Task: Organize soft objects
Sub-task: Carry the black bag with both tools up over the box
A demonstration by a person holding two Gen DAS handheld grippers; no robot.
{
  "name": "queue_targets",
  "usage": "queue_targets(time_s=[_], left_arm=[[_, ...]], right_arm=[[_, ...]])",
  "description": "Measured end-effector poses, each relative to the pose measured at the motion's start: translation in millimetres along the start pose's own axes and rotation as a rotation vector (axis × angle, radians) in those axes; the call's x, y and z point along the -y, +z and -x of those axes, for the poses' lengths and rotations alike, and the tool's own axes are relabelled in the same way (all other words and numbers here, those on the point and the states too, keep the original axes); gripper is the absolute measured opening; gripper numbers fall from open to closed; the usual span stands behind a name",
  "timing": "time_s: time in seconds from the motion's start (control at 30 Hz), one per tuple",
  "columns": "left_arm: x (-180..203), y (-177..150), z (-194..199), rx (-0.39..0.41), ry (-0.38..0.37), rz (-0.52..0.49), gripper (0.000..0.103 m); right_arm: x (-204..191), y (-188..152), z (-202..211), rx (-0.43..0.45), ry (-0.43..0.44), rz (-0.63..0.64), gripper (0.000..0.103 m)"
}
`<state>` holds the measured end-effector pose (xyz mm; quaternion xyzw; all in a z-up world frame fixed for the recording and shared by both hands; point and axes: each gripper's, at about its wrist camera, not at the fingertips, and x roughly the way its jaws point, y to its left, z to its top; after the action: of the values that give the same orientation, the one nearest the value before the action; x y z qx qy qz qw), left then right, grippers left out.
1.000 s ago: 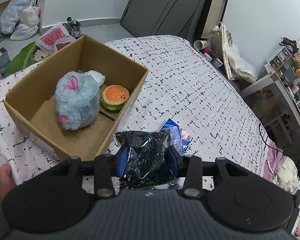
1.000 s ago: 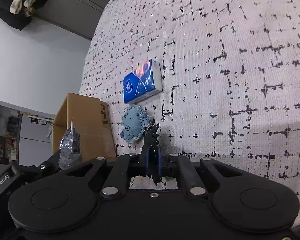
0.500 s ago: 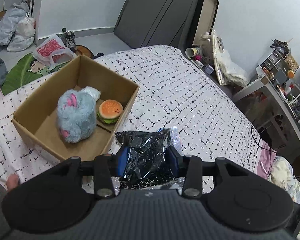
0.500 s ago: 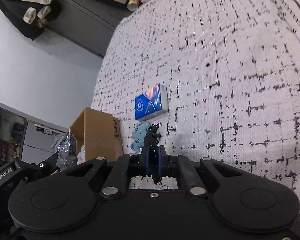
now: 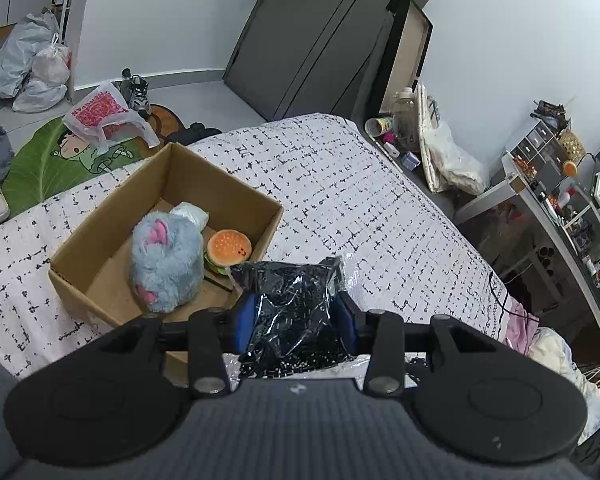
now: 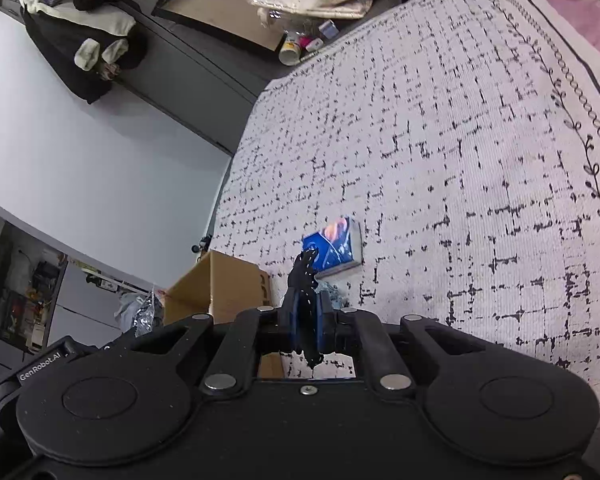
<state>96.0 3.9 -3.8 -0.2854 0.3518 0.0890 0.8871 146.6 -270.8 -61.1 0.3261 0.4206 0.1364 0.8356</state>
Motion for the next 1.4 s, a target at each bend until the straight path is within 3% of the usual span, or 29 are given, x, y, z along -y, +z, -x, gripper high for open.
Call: queue_targets(time_s=[0.6,1.4], left_arm=[[-28.5,16.6,9.7,0.018,-0.009,0.045,0.042],[-86.7,44.6,-2.5,0.017,0.014,0.153,0.042]], right_arm=[[-51.4,3.6,10.2,0.064,0.031,0.065,0.009],[-107.0,-15.8,-28.4,0.022,0.052,0.135,0.009]])
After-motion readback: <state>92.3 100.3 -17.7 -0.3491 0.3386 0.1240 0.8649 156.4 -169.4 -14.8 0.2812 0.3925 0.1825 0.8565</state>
